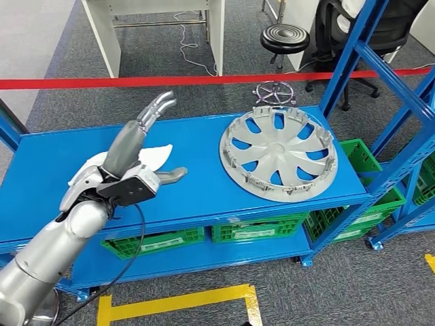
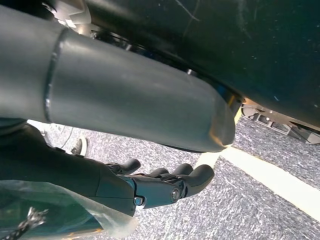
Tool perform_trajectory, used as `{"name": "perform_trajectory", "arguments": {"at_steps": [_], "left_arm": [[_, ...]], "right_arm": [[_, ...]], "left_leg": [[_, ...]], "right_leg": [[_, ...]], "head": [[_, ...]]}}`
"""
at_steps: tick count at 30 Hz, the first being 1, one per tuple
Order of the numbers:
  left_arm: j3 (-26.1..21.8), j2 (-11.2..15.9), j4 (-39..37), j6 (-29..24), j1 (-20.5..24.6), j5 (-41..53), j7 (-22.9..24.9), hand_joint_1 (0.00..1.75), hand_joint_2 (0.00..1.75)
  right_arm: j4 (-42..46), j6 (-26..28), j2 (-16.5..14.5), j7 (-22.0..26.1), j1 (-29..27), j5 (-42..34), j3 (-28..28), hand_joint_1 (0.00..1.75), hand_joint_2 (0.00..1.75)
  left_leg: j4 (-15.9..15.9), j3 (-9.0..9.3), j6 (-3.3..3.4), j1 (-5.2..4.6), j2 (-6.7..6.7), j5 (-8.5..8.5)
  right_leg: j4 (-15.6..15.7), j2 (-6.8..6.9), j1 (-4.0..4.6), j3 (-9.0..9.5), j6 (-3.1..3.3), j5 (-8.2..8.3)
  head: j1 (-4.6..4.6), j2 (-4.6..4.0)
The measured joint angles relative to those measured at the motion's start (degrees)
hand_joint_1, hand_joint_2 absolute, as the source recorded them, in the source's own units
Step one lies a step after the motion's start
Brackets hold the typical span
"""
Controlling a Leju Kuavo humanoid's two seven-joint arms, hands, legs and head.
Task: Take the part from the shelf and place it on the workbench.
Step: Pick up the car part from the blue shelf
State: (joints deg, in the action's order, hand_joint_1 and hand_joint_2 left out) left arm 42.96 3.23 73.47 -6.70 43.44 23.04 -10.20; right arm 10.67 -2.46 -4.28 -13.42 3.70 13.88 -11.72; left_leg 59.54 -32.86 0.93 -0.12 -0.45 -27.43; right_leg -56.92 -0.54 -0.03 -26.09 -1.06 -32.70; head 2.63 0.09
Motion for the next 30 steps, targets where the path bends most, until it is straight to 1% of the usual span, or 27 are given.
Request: {"name": "perform_trajectory", "arguments": {"at_steps": [4, 8, 12, 22, 27, 30], "left_arm": [[1.3, 1.5, -2.5, 0.0, 0.2, 3.8, 0.0, 0.0, 0.0], [2.2, 3.2, -3.6, -1.7, 0.1, 7.3, 0.4, 0.0, 0.0], [2.9, 4.5, -4.3, -2.4, -0.1, 8.5, 0.5, 0.0, 0.0], [3.4, 5.4, -5.1, -2.7, -0.2, 9.2, 0.8, 0.0, 0.0], [3.6, 6.1, -5.7, -3.9, -0.4, 12.0, 3.5, 0.0, 0.0], [3.4, 6.5, -7.1, -4.6, -1.2, 13.2, 5.0, 0.0, 0.0]], "right_arm": [[0.0, -0.6, 0.0, -0.5, -0.1, 0.0, -0.1, 0.0, 0.0], [0.0, -0.7, 0.0, -0.3, -0.2, 0.0, -0.5, 0.0, 0.0], [0.0, -0.7, 0.0, -0.1, -0.3, 0.0, -0.6, 0.0, 0.0], [0.0, -0.7, 0.0, -0.1, -0.4, 0.0, -0.6, 0.0, 0.0], [0.0, -0.4, 0.0, 0.4, -0.5, 0.2, -0.6, 0.0, 0.0], [0.0, -0.2, 0.0, 0.5, -0.7, 0.1, -0.6, 0.0, 0.0]], "left_leg": [[0.0, 0.0, 0.0, 0.0, 0.0, 0.0], [0.0, -0.01, 0.0, 0.0, 0.0, 0.0], [0.0, -0.01, 0.0, 0.0, 0.0, 0.0], [0.0, -0.01, 0.0, 0.0, 0.0, 0.0], [0.0, -0.01, 0.0, 0.0, 0.0, 0.0], [0.0, -0.01, 0.0, 0.0, 0.0, 0.0]], "right_leg": [[0.0, 0.0, 0.0, 0.0, 0.0, 0.0], [0.0, 0.01, 0.0, 0.0, 0.0, -0.01], [0.0, 0.01, 0.0, 0.0, 0.0, -0.01], [0.0, 0.01, 0.0, 0.02, 0.0, 0.0], [0.0, 0.01, 0.0, 0.02, 0.0, 0.0], [0.0, 0.01, 0.0, 0.02, 0.0, -0.01]], "head": [[0.0, 0.0], [0.0, 0.0], [0.0, 0.0], [0.0, 0.0], [0.0, 0.0], [0.0, 0.0]]}}
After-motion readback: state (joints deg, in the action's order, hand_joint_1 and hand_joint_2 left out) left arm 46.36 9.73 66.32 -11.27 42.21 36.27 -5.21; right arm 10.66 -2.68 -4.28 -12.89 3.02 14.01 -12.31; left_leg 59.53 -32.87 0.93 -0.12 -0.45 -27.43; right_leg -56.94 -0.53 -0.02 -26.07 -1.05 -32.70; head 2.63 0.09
